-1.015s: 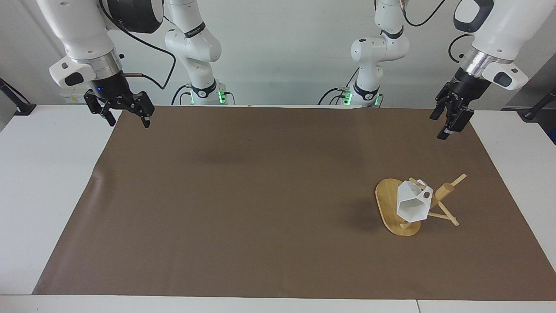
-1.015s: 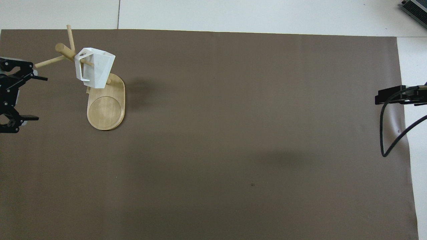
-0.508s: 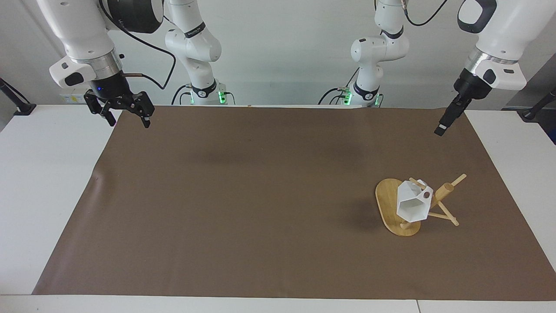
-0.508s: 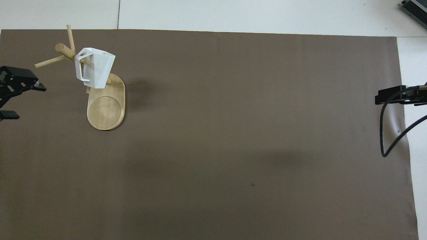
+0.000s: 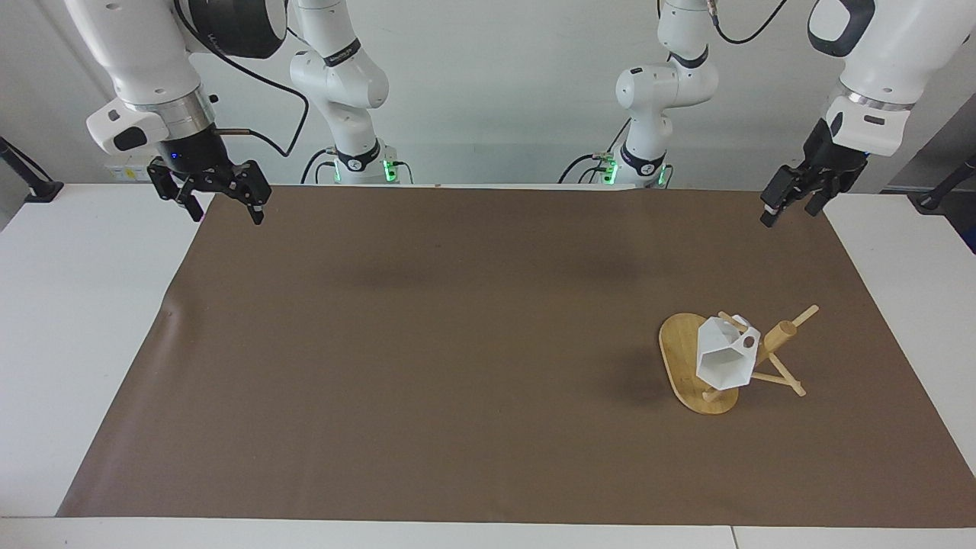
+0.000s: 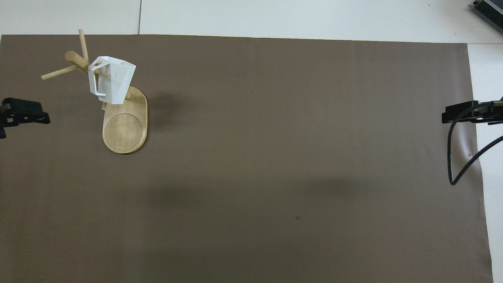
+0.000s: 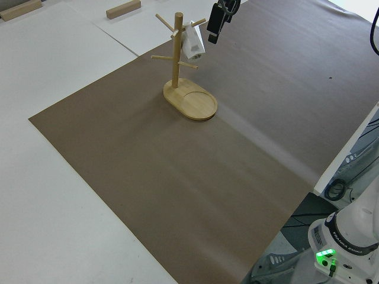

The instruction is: Hang cup on rack

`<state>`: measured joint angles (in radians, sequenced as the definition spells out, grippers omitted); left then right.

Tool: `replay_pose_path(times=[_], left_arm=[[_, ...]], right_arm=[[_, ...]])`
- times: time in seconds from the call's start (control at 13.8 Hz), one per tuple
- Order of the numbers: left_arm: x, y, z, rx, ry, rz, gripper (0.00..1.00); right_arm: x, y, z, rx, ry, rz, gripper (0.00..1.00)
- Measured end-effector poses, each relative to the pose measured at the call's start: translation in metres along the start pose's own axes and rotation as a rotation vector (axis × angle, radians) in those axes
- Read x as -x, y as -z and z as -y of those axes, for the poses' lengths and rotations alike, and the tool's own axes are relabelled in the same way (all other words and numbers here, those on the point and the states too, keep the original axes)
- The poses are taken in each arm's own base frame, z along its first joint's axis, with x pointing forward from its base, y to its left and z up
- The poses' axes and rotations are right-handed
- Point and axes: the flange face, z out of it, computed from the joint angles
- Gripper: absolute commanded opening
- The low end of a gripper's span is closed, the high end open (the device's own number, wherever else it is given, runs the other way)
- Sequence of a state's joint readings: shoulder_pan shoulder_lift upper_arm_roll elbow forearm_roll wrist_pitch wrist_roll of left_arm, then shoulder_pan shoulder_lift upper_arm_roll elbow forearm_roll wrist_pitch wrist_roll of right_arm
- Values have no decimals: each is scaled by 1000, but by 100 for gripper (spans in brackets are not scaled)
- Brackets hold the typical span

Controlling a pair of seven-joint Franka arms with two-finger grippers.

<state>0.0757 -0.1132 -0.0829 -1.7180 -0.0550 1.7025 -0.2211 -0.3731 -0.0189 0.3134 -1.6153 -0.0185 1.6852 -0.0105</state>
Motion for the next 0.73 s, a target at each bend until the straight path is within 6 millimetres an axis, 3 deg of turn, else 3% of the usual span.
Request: replay_pose_path(times=[0.44, 0.73], left_arm=[[23, 32, -8, -49, -152, 116, 100], [31, 40, -31, -51, -201, 109, 100]], right_arm=[[0, 0, 0, 0, 0, 0, 100], [0, 0, 0, 0, 0, 0, 100]])
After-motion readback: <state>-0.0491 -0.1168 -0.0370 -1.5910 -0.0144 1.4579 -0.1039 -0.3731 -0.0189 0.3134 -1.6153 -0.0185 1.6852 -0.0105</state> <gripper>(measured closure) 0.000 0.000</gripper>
